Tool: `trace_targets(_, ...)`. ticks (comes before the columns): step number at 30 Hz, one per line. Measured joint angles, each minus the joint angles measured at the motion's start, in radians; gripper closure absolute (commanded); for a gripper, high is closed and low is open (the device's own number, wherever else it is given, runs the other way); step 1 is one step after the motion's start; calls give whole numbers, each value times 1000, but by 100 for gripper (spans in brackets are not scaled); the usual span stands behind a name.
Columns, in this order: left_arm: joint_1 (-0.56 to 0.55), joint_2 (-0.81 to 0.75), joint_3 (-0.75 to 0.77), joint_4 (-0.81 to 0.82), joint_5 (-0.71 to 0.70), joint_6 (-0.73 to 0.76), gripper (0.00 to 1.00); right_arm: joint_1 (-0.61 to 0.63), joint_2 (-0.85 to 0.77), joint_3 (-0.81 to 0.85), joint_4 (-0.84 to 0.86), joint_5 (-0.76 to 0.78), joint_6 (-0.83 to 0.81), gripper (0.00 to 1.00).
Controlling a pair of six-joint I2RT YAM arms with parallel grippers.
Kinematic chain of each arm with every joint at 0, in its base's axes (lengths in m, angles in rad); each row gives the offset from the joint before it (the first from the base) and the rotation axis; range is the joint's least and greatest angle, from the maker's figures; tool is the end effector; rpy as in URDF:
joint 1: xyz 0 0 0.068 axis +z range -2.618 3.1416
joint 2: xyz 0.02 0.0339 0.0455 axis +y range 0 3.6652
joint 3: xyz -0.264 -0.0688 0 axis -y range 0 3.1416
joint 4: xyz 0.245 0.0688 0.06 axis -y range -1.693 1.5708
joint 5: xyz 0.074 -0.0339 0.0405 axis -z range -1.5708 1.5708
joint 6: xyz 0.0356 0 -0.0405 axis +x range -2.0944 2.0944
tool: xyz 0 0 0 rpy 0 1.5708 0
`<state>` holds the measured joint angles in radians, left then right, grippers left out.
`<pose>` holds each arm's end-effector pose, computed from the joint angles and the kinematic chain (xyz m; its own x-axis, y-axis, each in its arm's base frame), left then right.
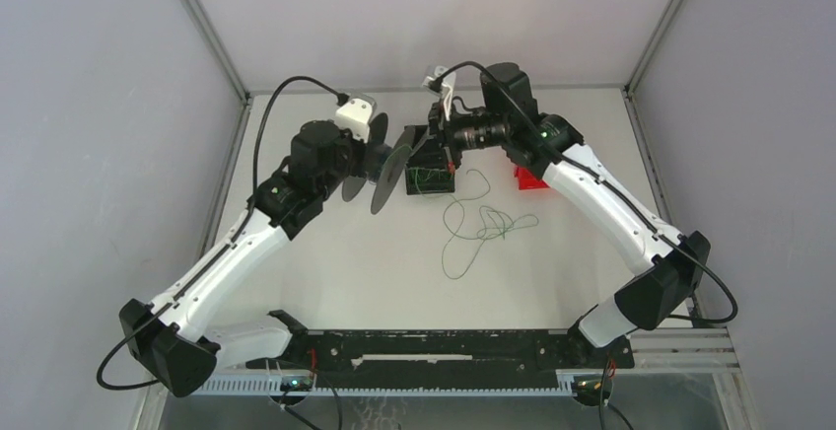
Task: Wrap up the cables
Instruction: Wrap the cable around the cable reel.
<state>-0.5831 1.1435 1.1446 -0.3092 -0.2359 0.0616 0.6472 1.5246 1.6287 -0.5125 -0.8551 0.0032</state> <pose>0.2208 -0.1357 0.3811 -0.2312 0.2242 -0.9467 0.3644 0.9222 0.1294 0.2507 0.2232 0.4237 -0.3199 -0.2391 -0.9168 -0.9471 0.1066 0.3026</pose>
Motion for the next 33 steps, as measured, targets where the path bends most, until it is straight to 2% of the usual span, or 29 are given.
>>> trace_targets(18,-26,-15,-4,-2,199,75,100,-224,102,26,0,92,-6,99)
trace_targets(27,-25,-28,-4,-5,277,58,100,-275,168,29,-3,118,-50,96)
trace_targets(33,-16,-29,-3,-12,305,18,100,-293,183,-43,7,102,-67,94)
